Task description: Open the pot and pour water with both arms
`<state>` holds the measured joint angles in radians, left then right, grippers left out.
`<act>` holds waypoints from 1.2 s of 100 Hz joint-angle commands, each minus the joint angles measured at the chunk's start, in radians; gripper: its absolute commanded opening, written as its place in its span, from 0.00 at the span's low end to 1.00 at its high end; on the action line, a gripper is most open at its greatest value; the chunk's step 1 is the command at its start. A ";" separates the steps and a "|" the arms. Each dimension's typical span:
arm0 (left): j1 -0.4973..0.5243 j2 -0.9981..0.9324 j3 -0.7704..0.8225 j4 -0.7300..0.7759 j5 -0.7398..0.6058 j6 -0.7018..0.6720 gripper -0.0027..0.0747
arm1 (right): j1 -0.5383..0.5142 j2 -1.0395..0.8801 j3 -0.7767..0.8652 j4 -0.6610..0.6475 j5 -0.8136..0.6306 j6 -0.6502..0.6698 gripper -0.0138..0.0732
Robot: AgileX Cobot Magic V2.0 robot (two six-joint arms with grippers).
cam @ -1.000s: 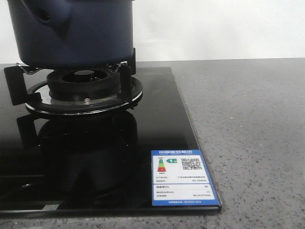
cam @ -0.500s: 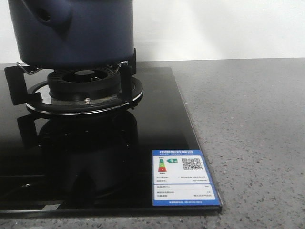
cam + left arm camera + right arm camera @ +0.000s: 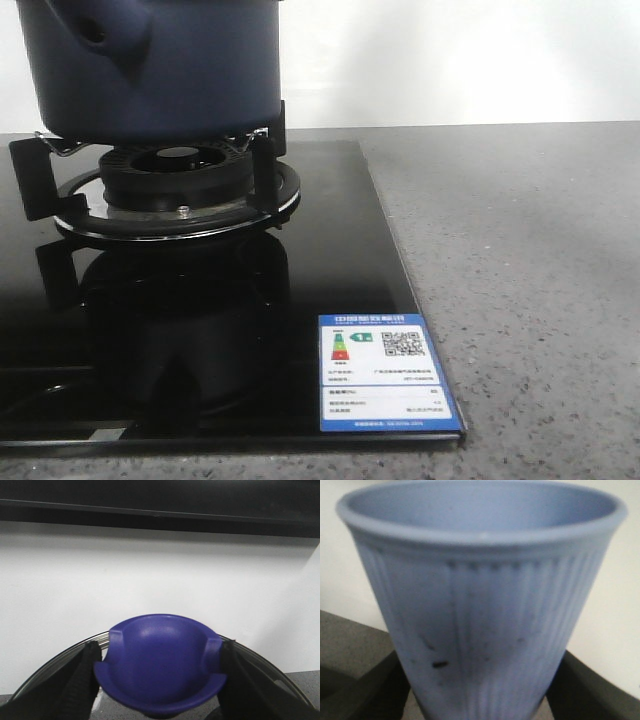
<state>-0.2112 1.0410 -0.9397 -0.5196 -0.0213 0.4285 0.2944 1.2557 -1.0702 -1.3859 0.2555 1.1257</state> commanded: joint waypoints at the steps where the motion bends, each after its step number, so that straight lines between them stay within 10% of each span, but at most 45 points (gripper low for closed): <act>1: 0.004 -0.021 -0.038 0.002 -0.095 -0.005 0.46 | -0.058 -0.075 0.050 -0.030 -0.076 0.042 0.58; 52: 0.004 -0.021 -0.038 0.002 -0.095 -0.005 0.46 | -0.454 -0.142 0.348 0.032 -0.643 0.085 0.58; 67: 0.004 -0.021 -0.038 0.002 -0.095 -0.005 0.46 | -0.567 -0.094 0.392 0.186 -0.847 -0.078 0.58; 120: 0.004 -0.021 -0.038 0.002 -0.095 -0.005 0.46 | -0.597 0.181 0.409 0.393 -1.119 -0.407 0.58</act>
<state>-0.2112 1.0410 -0.9397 -0.5196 -0.0213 0.4285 -0.2953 1.4221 -0.6403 -1.0747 -0.7429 0.7861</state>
